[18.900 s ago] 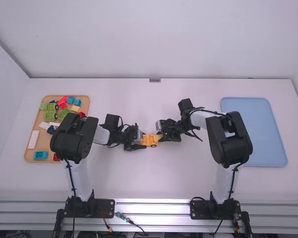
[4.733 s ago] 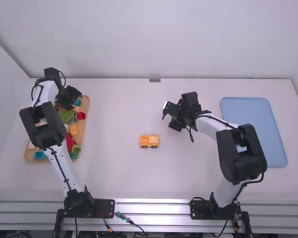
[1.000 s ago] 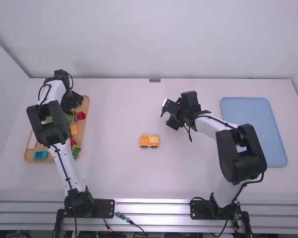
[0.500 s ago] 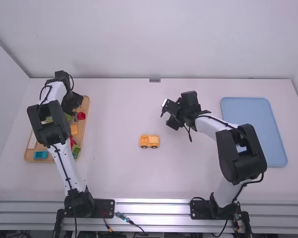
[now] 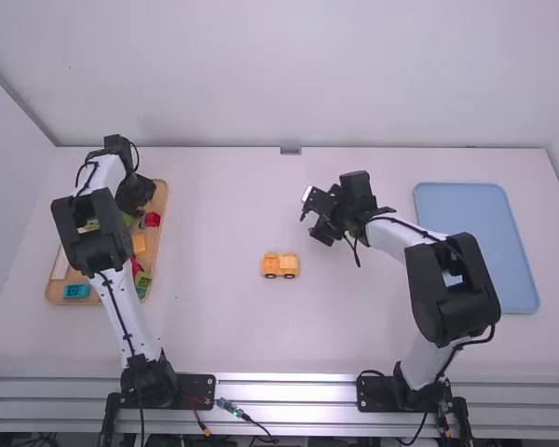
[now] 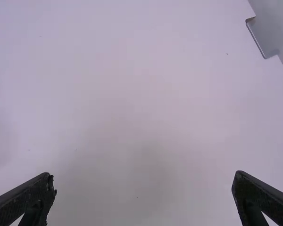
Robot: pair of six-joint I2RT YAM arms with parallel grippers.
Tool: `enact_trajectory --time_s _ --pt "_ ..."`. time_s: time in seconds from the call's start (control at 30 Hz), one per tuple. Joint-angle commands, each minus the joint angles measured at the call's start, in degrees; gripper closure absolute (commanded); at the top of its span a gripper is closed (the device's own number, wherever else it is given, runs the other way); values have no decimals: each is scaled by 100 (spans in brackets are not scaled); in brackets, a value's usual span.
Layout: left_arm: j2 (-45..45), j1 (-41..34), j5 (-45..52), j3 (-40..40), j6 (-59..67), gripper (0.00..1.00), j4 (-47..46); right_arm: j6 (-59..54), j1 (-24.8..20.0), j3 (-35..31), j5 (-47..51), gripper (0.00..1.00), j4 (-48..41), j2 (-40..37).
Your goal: Assemble lego blocks to make yellow taxi
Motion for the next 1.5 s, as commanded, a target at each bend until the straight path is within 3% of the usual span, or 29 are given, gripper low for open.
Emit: enact_trajectory --time_s 0.0,0.97,1.47 --pt "127 9 -81 -44 -94 44 -26 37 13 -31 -79 1 -64 -256" --pt "127 7 -382 -44 -271 71 -24 37 11 -31 -76 1 -101 -261" --pt "127 9 -319 249 -192 73 -221 37 13 -31 -35 1 -112 -261"
